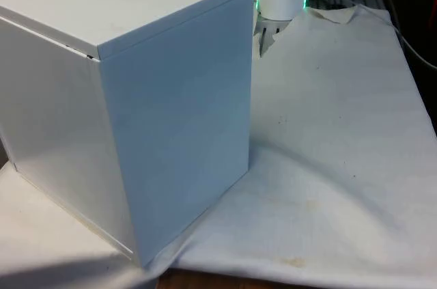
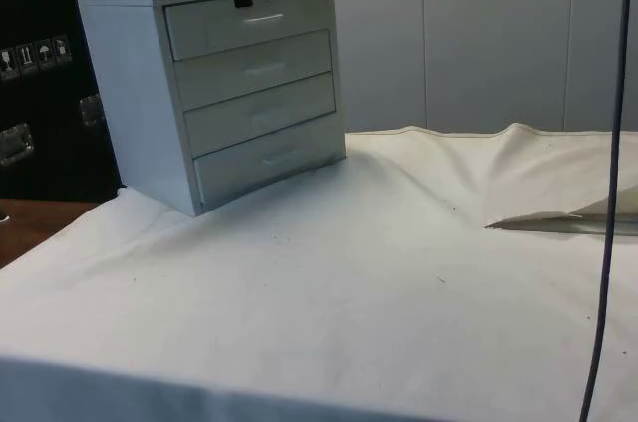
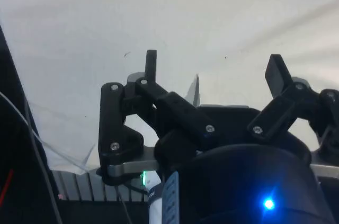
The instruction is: Open the drawer, then close it.
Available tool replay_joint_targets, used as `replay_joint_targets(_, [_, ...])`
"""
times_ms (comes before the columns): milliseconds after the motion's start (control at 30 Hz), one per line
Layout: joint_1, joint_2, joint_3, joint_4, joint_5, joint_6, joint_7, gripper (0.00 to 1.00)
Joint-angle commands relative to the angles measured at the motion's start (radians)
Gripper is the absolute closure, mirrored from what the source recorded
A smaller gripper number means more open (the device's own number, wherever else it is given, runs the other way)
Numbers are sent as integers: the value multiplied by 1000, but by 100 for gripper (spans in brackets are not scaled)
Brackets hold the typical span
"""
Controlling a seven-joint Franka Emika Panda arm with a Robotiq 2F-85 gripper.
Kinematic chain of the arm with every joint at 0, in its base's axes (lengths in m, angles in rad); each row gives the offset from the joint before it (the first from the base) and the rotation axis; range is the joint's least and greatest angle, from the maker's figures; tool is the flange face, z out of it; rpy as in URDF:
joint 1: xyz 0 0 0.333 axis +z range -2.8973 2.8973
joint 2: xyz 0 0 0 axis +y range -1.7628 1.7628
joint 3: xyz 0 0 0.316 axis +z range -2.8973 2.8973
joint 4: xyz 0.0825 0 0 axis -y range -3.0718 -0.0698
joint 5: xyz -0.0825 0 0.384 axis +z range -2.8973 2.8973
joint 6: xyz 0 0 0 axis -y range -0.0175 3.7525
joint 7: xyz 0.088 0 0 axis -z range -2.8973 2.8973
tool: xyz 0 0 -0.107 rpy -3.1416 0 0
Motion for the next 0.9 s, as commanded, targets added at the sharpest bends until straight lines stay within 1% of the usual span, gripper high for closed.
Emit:
replay_joint_targets(0, [0, 3, 0, -3, -7, 17, 2, 0])
replay_joint_targets(67, [2, 1, 1, -8, -18, 29, 6, 0])
replay_joint_targets(100, [0, 5, 0, -1, -7, 12, 0, 0])
replay_joint_targets(133, [3, -3, 1, -12, -26, 34, 9, 0])
replay_joint_targets(300, [6, -18, 6, -33, -62, 57, 23, 0])
replay_joint_targets(333, [6, -27, 8, -45, -78, 67, 29, 0])
replay_joint_targets(400, [6, -36, 11, -59, -93, 78, 34, 0])
replay_joint_targets(433, [3, -26, 10, -47, -78, 58, 24, 0])
replay_joint_targets(467, [6, -41, 12, -67, -101, 85, 38, 0])
replay_joint_targets(533, [6, -58, 15, -92, -122, 103, 48, 0])
replay_joint_targets(633, [6, -74, 17, -116, -143, 122, 58, 0])
replay_joint_targets(667, [5, -66, 16, -106, -129, 104, 47, 0])
replay_joint_targets(733, [7, -89, 18, -139, -161, 144, 66, 0])
replay_joint_targets(800, [7, -93, 19, -146, -167, 151, 69, 0])
replay_joint_targets(867, [7, -108, 20, -169, -184, 172, 75, 0])
